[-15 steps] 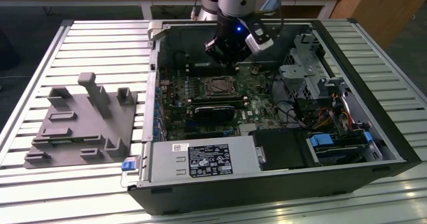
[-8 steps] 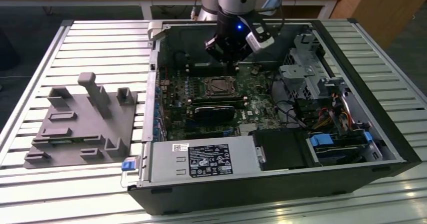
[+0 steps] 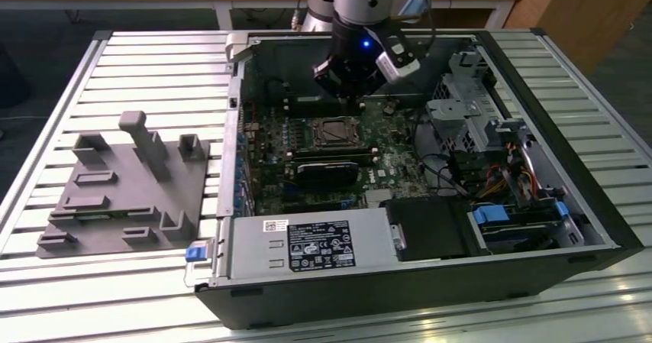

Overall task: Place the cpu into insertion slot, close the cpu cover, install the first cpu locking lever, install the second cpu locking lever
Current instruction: 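Install the second cpu locking lever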

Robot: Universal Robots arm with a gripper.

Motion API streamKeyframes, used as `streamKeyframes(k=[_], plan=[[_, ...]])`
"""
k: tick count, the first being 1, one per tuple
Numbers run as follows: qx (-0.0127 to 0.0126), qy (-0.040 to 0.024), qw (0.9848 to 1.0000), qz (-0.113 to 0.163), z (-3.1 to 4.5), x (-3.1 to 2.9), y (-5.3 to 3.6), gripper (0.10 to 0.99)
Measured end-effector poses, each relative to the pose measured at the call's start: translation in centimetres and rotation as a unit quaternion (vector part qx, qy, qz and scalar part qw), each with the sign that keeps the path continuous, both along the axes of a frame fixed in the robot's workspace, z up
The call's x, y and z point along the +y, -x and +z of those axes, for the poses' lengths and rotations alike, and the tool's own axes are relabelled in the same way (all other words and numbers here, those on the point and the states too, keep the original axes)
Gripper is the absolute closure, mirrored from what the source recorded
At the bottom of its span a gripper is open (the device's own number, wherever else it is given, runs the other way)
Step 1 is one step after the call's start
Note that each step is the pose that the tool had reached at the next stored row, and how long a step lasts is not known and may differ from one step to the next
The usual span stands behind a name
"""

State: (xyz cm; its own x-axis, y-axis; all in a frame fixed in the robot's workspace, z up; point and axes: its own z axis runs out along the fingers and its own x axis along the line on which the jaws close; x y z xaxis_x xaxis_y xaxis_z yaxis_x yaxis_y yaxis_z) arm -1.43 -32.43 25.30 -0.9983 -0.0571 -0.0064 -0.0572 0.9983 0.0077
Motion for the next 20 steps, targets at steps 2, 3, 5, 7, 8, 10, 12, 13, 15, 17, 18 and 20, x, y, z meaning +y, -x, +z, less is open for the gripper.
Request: streamKeyframes(k=[2,3,5,7,8,10,12,13,15,17,18,20], plan=[[0.0000,0.0000,1.0000,0.000,0.00,-0.32,0.00,0.980],[0.0000,0.0001,1.0000,0.000,0.01,-0.55,0.00,0.980],[0.0000,0.0000,1.0000,0.000,0.00,-1.04,0.00,0.980],[0.0001,-0.0012,1.0000,0.000,0.00,-1.51,0.00,0.980],[0.0003,-0.0043,1.0000,0.000,0.00,-1.65,0.00,0.980],[0.0018,-0.0228,0.9997,0.000,-0.02,-1.93,0.00,0.980],[0.0036,-0.0347,0.9994,0.000,-0.08,-2.14,-0.11,0.980],[0.0051,-0.0359,0.9993,0.000,-0.18,-2.25,-0.15,0.980],[0.0060,-0.0359,0.9993,0.000,-0.39,-2.44,-0.15,0.980],[0.0066,-0.0357,0.9993,0.000,-0.57,-2.83,-0.14,0.980],[0.0071,-0.0359,0.9993,0.000,-0.65,-3.02,-0.14,0.980],[0.0075,-0.0359,0.9993,0.000,-0.75,-3.26,-0.15,0.980]])
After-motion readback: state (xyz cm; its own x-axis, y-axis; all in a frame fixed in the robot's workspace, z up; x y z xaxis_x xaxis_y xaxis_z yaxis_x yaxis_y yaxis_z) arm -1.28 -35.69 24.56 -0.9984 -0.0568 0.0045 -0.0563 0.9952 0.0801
